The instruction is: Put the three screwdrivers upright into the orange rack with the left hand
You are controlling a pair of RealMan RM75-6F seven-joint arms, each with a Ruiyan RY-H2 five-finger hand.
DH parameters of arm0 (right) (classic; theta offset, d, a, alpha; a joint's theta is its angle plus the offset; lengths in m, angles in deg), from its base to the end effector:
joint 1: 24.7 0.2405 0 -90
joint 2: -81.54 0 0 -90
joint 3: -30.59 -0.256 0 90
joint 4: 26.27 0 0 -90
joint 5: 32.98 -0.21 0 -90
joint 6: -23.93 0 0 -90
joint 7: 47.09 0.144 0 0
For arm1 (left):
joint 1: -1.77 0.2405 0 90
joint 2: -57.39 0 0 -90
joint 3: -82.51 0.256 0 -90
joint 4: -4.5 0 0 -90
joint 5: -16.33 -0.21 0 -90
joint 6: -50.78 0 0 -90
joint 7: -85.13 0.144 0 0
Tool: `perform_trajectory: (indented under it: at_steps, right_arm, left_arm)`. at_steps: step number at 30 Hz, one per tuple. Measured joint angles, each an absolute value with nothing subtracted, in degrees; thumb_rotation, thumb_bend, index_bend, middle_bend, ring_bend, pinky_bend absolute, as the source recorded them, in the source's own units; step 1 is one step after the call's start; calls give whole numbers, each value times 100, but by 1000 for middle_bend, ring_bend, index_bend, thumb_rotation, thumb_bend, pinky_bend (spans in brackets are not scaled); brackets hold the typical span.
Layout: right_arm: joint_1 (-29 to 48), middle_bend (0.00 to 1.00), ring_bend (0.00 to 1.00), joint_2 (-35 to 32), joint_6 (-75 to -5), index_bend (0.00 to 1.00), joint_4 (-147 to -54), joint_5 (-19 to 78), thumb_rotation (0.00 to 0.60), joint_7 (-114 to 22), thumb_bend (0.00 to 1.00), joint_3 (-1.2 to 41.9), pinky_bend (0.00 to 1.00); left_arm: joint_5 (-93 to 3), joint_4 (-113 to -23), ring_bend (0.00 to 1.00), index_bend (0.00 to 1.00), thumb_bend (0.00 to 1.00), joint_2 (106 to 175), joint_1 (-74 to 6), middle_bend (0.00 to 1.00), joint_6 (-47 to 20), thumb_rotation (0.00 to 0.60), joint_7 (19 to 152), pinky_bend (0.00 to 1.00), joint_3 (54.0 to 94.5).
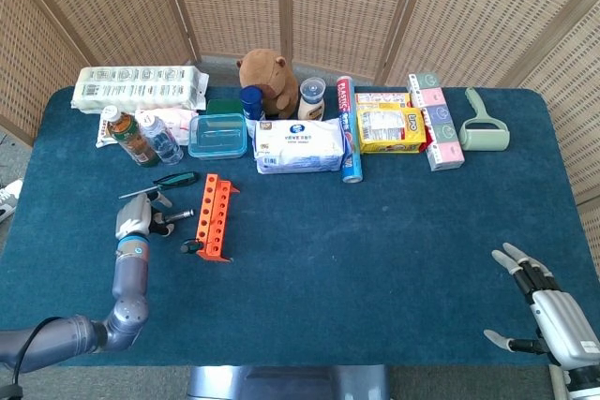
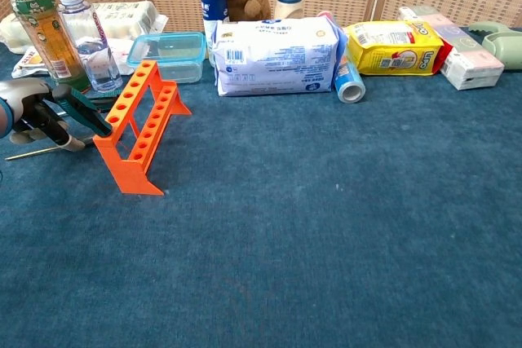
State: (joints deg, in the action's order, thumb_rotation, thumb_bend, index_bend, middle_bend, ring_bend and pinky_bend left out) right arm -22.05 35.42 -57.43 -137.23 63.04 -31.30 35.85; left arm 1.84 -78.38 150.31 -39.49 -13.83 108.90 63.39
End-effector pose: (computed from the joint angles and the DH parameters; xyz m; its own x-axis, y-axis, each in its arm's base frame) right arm -0.2634 -0.1340 0.1901 0.1331 -0.2387 0.9619 -0.9909 -0.0513 0.1244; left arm -0.2274 0.3511 -0.0097 -0.0484 0.2838 0.9577 0.8795 0.4666 -0.0939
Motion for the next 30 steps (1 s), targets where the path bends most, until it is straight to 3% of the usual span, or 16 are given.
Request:
perform_trajectory:
  at_steps: [30]
  right_arm:
    - [-2194, 1, 56, 3573, -5760, 67, -13702, 6333, 600, -2992, 0, 3591, 43]
  left_arm:
    - [326, -7643, 884, 435, 385, 15424, -4079, 900, -1445, 600, 11410, 918, 6036]
